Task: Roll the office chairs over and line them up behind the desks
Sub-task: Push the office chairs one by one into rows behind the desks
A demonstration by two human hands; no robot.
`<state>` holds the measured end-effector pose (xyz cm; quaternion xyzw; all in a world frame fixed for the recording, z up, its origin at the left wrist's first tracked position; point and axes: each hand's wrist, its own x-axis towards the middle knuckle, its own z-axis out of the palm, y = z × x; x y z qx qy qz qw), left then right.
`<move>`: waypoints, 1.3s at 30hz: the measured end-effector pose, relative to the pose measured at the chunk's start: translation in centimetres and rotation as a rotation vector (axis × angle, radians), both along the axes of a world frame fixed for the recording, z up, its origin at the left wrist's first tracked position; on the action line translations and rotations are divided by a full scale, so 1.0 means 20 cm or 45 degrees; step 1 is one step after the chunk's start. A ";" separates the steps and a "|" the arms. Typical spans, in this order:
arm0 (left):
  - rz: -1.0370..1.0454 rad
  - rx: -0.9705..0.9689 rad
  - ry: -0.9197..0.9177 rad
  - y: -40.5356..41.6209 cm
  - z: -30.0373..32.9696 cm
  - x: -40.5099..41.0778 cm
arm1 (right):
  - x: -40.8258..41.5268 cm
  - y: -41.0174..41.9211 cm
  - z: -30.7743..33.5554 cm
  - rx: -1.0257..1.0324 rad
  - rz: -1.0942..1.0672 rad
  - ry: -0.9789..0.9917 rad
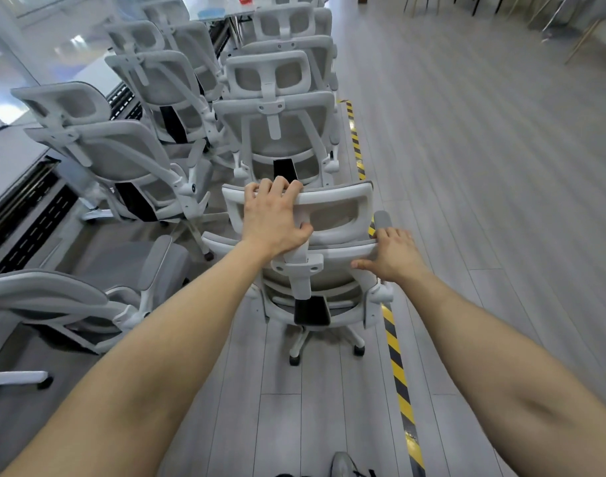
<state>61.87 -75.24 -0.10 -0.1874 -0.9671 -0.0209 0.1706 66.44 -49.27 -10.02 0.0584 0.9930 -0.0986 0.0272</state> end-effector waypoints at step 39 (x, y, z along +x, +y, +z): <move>0.948 -0.176 -0.322 -3.30 -0.08 0.55 | -0.40 -3.56 0.04 -0.161 1.145 0.180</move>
